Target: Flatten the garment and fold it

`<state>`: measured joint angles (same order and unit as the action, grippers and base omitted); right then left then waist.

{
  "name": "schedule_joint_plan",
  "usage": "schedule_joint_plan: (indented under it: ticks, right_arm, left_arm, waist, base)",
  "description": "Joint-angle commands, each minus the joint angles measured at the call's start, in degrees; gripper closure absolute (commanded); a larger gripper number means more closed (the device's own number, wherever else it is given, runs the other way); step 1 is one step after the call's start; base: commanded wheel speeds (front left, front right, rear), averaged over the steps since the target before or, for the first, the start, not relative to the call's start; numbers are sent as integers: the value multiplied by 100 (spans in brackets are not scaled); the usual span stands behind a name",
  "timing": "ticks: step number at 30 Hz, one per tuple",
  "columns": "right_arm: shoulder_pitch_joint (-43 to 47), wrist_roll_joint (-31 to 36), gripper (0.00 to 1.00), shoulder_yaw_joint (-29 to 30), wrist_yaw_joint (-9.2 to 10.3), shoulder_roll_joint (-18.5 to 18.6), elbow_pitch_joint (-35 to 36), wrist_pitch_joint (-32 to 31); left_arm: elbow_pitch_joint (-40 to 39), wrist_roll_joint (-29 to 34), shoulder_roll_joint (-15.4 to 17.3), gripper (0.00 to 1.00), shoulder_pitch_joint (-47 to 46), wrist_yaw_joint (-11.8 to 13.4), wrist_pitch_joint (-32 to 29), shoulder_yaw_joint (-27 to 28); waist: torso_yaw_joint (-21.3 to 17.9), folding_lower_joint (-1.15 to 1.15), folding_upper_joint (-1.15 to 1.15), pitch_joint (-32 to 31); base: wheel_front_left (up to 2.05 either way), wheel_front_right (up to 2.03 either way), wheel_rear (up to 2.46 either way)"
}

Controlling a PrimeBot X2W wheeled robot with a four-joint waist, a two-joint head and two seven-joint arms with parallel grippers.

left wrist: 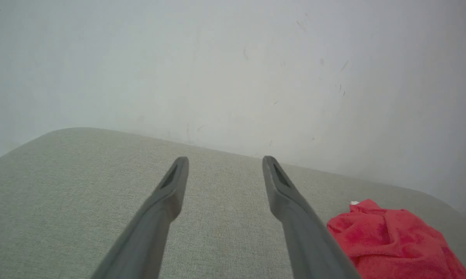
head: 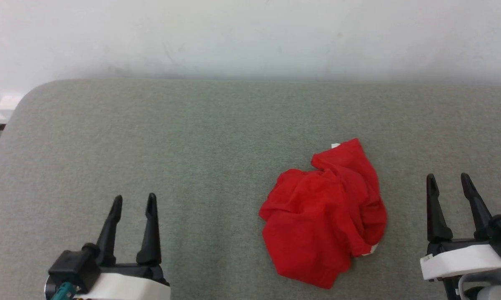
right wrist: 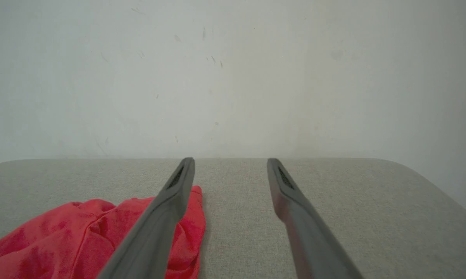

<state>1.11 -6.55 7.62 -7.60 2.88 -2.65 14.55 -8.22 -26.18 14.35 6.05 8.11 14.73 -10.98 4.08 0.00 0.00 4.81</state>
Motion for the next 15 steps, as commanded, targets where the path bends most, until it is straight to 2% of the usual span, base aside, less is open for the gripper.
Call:
schedule_joint_plan:
  ticks: [1, 7, 15]
  right_arm:
    - [-43, 9, 0, 22, 11, -1, 9, -64]
    - [-518, 59, 0, 144, 11, -1, 55, -642]
    - [-1556, 567, 0, -63, 11, -1, -348, -2390]
  left_arm:
    - [20, 165, -62, 0, -2, -132, 26, 64]
    - [166, 505, -450, 0, -133, -563, 26, 254]
    - [396, 703, -811, 0, -355, -1025, 27, 465]
  waist:
    - [143, 0, 0, 18]
    - [313, 0, 0, 166]
    - [397, 0, 0, 618]
  base:
    - [0, 0, 0]
    - [0, 0, 0]
    - [0, 0, 0]
